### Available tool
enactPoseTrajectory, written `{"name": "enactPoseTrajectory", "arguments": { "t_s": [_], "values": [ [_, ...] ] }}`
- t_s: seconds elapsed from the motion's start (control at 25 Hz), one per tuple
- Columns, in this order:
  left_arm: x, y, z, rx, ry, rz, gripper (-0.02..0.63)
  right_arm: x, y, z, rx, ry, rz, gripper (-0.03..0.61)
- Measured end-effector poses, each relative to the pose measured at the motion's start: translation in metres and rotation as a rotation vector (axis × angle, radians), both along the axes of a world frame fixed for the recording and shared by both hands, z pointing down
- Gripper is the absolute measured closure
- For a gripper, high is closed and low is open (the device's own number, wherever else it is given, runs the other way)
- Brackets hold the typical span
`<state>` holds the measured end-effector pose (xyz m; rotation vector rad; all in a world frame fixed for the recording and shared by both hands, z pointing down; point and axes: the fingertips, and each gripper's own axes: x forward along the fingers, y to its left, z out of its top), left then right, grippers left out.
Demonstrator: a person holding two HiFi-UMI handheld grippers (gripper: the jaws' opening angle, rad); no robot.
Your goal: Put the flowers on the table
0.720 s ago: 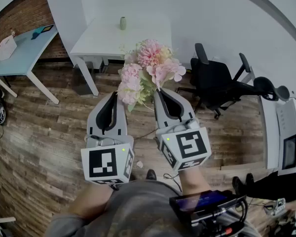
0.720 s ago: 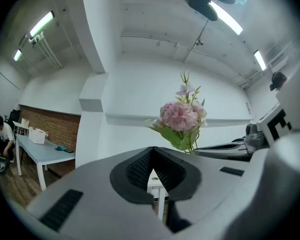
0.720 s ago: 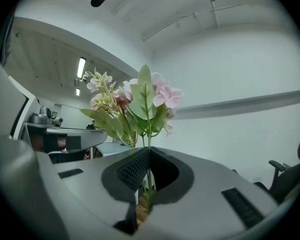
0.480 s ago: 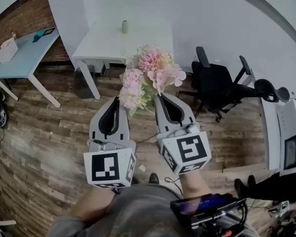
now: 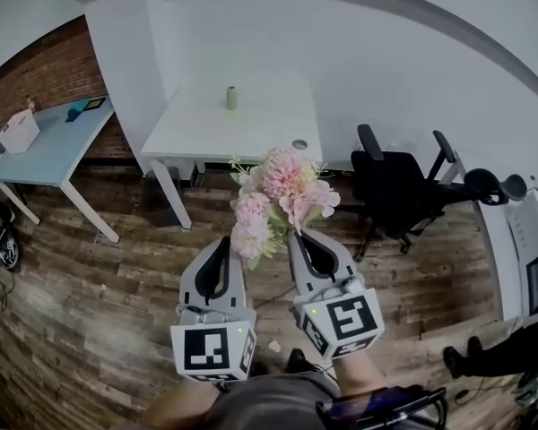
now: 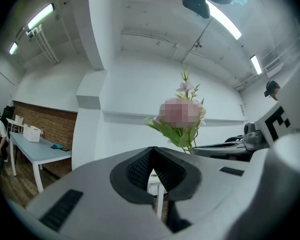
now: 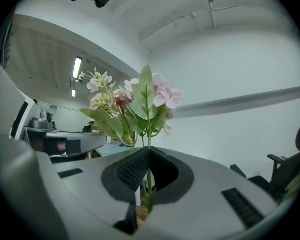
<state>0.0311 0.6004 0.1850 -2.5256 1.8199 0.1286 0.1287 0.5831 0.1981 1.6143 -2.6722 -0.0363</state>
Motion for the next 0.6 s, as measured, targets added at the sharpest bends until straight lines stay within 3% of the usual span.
{"name": "enactPoseTrajectory", "arguments": {
  "t_s": [0.24,0.6],
  "values": [
    [-0.017,-0.007,0.004,0.0,-0.001,0.003,0.606,-0.016,-0.009,0.0,0.003,-0.004,0.0,0.567],
    [0.007,-0.076,0.023,-0.032,-0.03,0.01,0.606,0.005,-0.079,0.014,-0.02,-0.041,-0.009,0.566]
  ]
}}
